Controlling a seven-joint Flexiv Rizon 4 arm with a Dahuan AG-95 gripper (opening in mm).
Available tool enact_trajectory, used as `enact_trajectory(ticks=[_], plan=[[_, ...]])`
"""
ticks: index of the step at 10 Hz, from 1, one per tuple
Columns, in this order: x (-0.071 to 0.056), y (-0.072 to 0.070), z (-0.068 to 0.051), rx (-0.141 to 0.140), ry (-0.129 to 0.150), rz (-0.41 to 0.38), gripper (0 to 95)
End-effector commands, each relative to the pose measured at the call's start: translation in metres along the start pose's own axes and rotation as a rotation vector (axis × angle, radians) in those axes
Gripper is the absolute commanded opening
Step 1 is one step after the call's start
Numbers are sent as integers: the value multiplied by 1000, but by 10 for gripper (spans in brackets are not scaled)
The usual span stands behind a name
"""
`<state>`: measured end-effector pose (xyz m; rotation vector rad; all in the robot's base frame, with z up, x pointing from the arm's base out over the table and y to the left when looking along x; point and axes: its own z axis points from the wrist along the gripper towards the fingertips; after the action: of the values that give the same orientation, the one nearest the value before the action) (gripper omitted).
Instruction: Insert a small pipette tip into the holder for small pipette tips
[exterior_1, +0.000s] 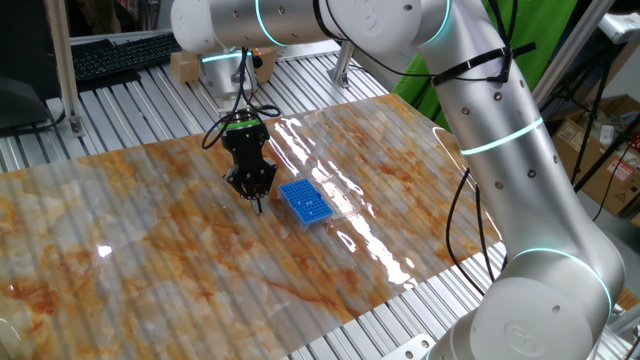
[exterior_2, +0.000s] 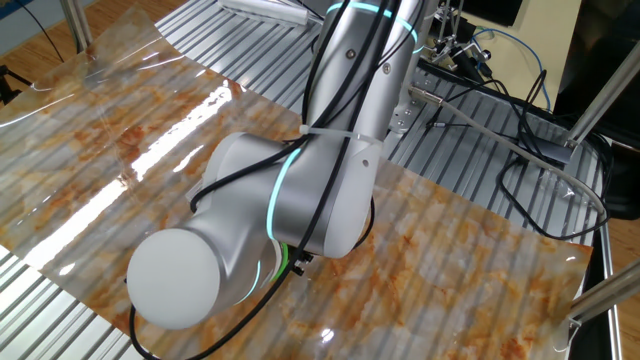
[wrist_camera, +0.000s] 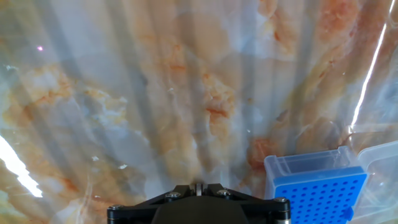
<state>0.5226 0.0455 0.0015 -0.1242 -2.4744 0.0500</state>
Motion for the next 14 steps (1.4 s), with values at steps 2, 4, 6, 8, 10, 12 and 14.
enact_trajectory(ticks=[2,4,6,8,10,12,14], plan=[[1,0,0,3,-4,6,0],[2,0,-1,8,-6,11,0],[3,-1,-6,14,-9,16,0],[5,-3,-13,18,-16,24,0],[8,-3,-20,22,-28,38,0],[12,-4,-29,30,-49,57,0],[15,-5,-36,28,-64,74,0]])
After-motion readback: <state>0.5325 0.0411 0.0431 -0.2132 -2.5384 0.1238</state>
